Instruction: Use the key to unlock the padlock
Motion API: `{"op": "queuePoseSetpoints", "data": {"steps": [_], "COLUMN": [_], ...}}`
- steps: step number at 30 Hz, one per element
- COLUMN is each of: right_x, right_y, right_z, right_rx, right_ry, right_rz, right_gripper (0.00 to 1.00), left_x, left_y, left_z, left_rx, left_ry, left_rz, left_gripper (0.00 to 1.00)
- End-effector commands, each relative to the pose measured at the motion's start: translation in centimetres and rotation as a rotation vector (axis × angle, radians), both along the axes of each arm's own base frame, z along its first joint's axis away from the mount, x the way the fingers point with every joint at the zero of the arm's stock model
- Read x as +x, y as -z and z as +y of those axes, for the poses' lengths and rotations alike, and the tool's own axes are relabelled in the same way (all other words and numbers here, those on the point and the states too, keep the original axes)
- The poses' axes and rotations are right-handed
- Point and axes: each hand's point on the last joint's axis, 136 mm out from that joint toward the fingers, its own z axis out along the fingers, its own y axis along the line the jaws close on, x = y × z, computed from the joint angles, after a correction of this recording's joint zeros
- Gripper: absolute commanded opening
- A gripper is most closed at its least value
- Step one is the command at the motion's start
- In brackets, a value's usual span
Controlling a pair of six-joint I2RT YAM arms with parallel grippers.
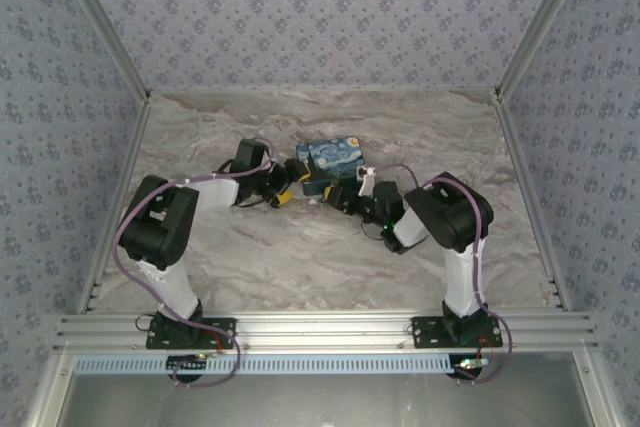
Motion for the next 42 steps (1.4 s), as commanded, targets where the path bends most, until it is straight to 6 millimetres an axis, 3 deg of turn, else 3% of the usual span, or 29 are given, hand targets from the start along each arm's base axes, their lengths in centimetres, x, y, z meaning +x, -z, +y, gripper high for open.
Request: {"op": "queuePoseSetpoints", "data": {"steps": [1, 22, 36, 42], "right_x": [-0.1, 0.7, 1.1, 1.6], "right_y": [-0.7, 0.4, -0.2, -1.3], "right_z": [-0.4, -0.8, -2.5, -3.1], "right_rx": [0.022, -0.010, 0.016, 0.031], "right_ry": [0.002, 0.046, 0.107, 0.125], "right_rz": [-0.031, 0.014, 0.013, -0.009], "right_gripper": [0.41, 0.07, 0.03, 0.02], "left_x": [-0.2, -0.1, -0.7, -1.3], "left_y": [-0.8, -0.9, 0.3, 1.4], "left_z": [-0.2, -0.1, 0.3, 0.7], "left_rx": [0.001, 0.005, 0.031, 0.043], "left_ry": [0.000, 0.001, 0.000, 0.001], "left_rz": [-0.007, -0.007, 0.014, 0.036], "left_gripper": [0.88, 0.88, 0.88, 0.88]}}
